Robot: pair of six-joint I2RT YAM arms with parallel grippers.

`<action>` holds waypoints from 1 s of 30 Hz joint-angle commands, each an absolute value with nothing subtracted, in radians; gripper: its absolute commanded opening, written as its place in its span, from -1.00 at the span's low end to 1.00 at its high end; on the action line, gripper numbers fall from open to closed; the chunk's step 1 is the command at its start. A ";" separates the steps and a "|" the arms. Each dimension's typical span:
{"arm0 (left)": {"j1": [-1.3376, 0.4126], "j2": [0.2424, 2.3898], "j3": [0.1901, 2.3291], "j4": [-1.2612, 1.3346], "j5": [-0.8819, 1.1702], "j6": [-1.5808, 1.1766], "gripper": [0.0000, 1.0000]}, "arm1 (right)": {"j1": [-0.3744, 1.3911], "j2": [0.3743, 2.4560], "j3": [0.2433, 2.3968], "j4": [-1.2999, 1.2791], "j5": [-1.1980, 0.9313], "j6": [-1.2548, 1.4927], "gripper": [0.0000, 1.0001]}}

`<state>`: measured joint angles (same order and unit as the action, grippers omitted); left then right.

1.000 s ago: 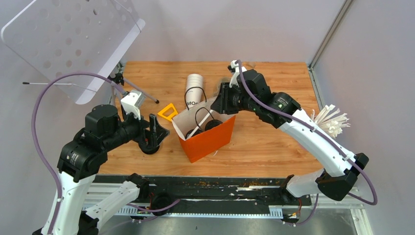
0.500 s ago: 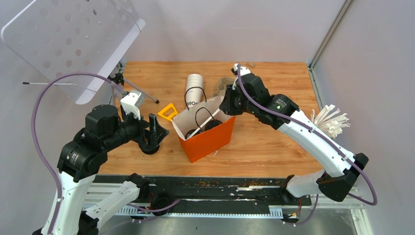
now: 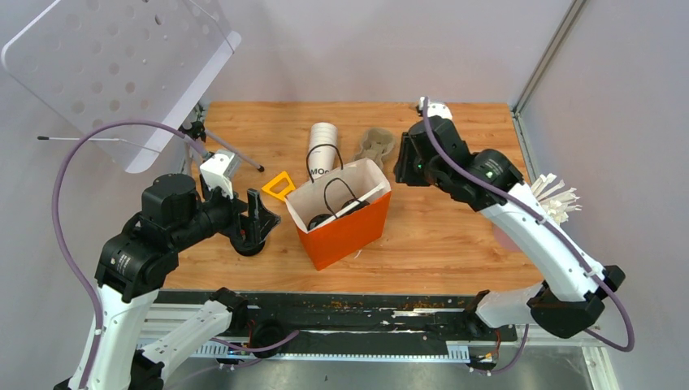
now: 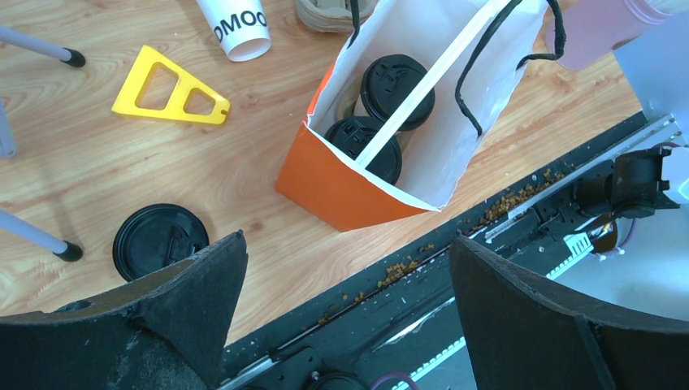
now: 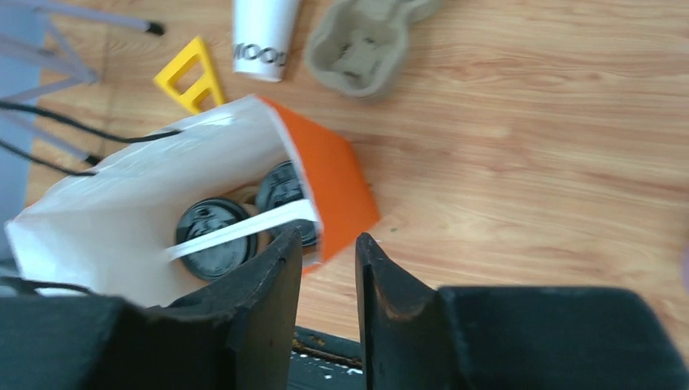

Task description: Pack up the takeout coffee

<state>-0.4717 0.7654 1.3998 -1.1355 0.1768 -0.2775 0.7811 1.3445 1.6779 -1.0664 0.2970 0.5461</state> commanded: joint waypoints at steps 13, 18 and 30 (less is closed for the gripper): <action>-0.476 0.740 1.400 -1.126 0.174 -0.256 1.00 | 0.328 1.158 1.649 -1.418 0.730 0.641 -0.14; -0.476 0.731 1.394 -1.131 0.170 -0.253 1.00 | 0.186 1.161 1.584 -1.422 0.731 0.623 -0.04; -0.476 0.736 1.401 -1.146 0.151 -0.233 1.00 | 0.057 1.128 1.574 -1.531 0.890 0.736 0.05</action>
